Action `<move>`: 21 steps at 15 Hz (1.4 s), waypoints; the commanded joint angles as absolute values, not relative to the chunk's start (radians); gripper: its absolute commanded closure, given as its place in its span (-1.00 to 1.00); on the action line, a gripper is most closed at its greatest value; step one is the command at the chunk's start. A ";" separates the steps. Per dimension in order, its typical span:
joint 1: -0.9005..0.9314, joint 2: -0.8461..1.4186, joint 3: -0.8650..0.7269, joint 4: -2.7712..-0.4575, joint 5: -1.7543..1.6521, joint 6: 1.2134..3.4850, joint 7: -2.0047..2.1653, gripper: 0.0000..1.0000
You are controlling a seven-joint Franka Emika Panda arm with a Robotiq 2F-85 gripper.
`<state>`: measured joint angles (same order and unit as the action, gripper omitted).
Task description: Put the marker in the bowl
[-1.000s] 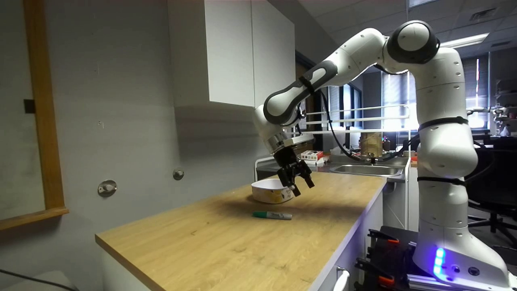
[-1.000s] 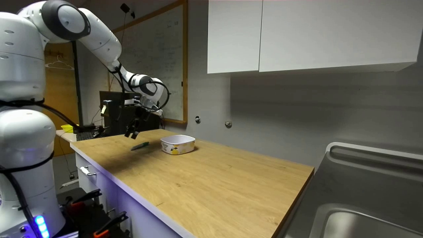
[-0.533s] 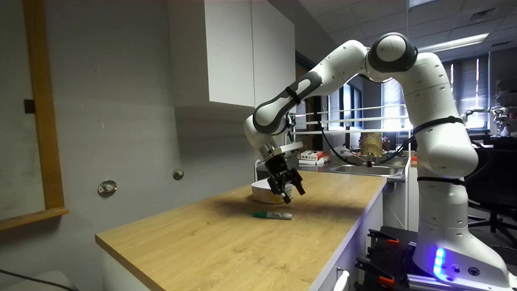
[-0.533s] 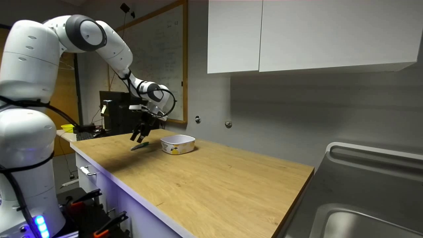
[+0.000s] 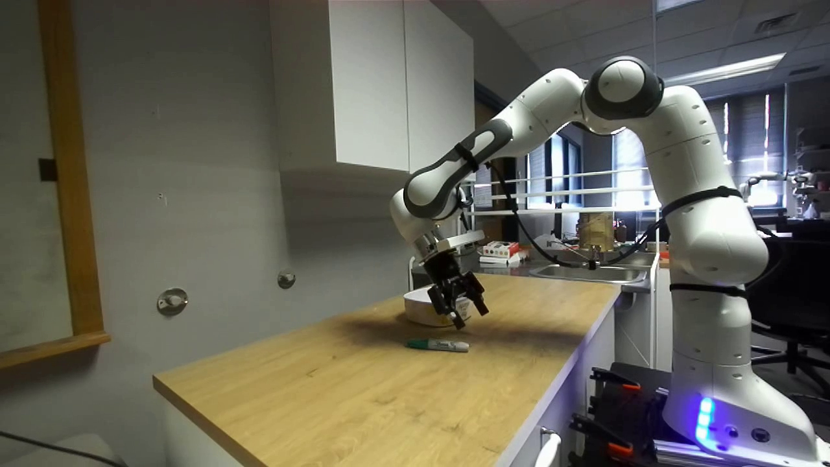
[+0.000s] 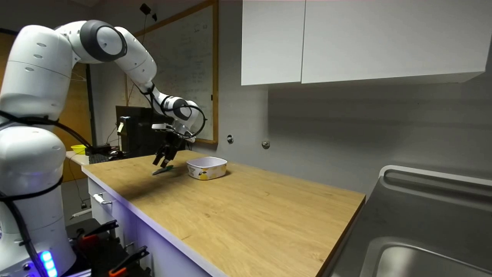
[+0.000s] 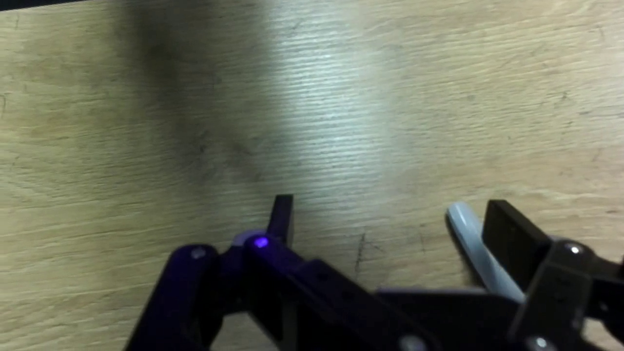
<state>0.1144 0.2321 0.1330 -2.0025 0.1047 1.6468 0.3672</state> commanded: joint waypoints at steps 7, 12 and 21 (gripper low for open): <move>0.162 0.252 0.124 -1.981 0.103 1.640 0.364 -1.00; 0.211 0.295 0.139 -1.960 0.087 1.639 0.356 -1.00; 0.268 0.404 0.152 -1.868 0.035 1.643 0.307 -1.00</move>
<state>0.2609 0.3489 0.1488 -1.9188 0.0679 1.6481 0.3371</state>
